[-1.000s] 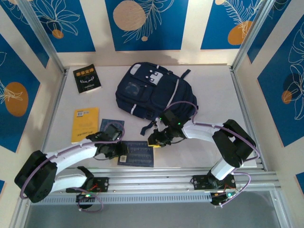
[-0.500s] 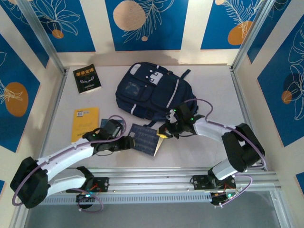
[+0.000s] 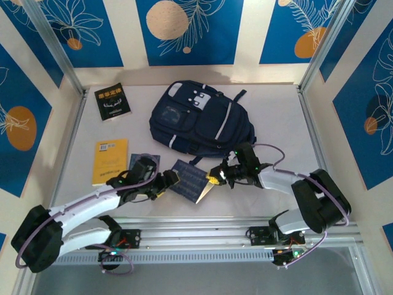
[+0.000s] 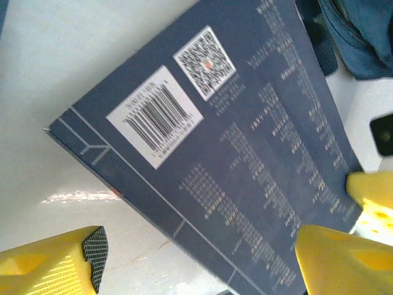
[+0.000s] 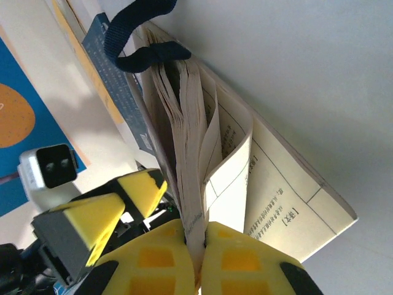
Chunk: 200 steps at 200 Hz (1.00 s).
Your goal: Pack books, pencil case, and school supplies into a backpack
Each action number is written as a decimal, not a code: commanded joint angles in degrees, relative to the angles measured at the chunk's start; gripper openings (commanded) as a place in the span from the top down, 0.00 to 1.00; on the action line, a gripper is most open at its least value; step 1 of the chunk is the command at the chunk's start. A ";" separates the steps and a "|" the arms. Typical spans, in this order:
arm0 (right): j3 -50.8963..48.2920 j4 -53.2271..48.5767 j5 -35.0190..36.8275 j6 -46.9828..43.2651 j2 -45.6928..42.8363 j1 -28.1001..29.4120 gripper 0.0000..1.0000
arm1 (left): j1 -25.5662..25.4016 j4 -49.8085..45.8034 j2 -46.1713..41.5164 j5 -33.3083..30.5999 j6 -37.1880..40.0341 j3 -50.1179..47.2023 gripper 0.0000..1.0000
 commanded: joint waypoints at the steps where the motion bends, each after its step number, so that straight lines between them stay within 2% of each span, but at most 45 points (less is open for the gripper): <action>1: -2.93 3.75 2.34 5.33 -4.18 0.61 1.00 | -0.53 4.59 0.22 -1.37 -8.84 -2.07 0.20; 54: -7.18 5.41 5.43 8.87 -9.32 2.00 1.00 | -0.53 11.49 3.55 -4.33 -14.85 -5.15 0.23; 106: -9.16 8.79 7.66 11.02 -8.34 4.90 1.00 | -0.79 22.83 13.88 -3.15 -16.49 -4.05 0.38; 142: -9.61 8.84 9.03 11.23 -7.59 6.37 1.00 | -0.79 25.82 15.78 -4.60 -16.47 -3.20 0.55; 178: -9.08 6.15 10.34 9.97 -7.93 7.01 1.00 | -0.76 22.59 12.15 -6.49 -14.06 -1.72 0.85; 200: -7.25 -0.41 12.79 6.74 -9.94 7.34 1.00 | -0.79 19.69 7.72 -8.46 -12.46 -1.22 1.00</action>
